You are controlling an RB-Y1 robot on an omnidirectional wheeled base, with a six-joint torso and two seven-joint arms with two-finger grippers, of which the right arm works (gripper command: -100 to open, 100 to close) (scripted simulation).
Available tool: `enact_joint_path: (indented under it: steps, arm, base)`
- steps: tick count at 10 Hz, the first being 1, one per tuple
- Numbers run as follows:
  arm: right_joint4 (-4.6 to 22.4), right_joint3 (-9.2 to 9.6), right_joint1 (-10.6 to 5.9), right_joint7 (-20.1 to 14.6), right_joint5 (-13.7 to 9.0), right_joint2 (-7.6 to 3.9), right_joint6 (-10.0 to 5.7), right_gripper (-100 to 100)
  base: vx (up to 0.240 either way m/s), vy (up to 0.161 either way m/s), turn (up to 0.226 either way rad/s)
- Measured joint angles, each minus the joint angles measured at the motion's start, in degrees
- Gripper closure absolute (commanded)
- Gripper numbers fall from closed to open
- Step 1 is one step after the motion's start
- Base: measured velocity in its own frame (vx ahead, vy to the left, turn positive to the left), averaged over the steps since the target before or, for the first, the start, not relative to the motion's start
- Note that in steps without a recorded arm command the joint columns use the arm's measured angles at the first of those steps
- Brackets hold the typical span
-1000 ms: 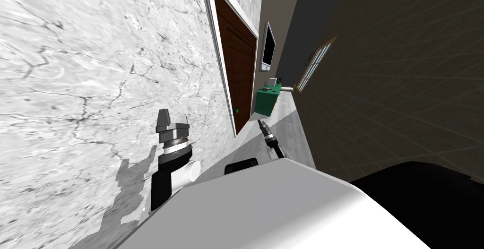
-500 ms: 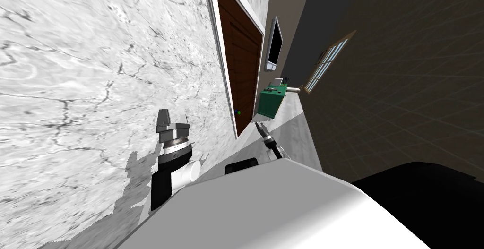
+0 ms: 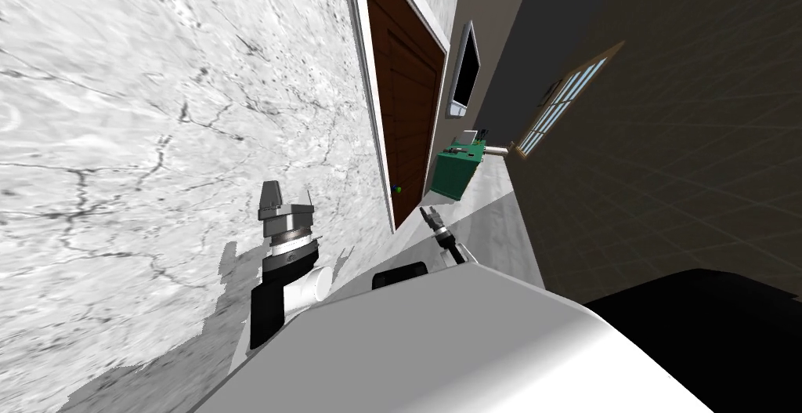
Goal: Pull the door open
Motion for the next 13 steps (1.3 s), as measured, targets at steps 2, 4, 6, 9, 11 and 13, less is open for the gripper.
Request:
enact_joint_path:
  steps: [2,4,6,9,11,13]
  arm:
    - [1.74,0.20,-0.51,1.62,0.99,0.05,-0.58,-100]
    - [4.18,0.38,-1.17,3.59,2.17,0.13,-1.47,-100]
    - [6.26,0.52,-1.80,5.42,3.23,0.04,-2.19,-100]
    - [9.39,0.87,-2.71,8.37,5.04,0.15,-3.20,-100]
    - [12.22,0.89,-3.68,10.29,6.04,0.29,-4.25,-100]
    - [14.01,1.18,-3.87,12.31,7.36,0.17,-4.99,-100]
  base:
    - [0.087,-0.054,0.085]
    - [0.120,-0.065,0.124]
    - [0.106,-0.058,0.115]
    - [0.095,-0.075,0.085]
    - [0.112,-0.074,0.131]
    - [0.111,-0.081,0.079]
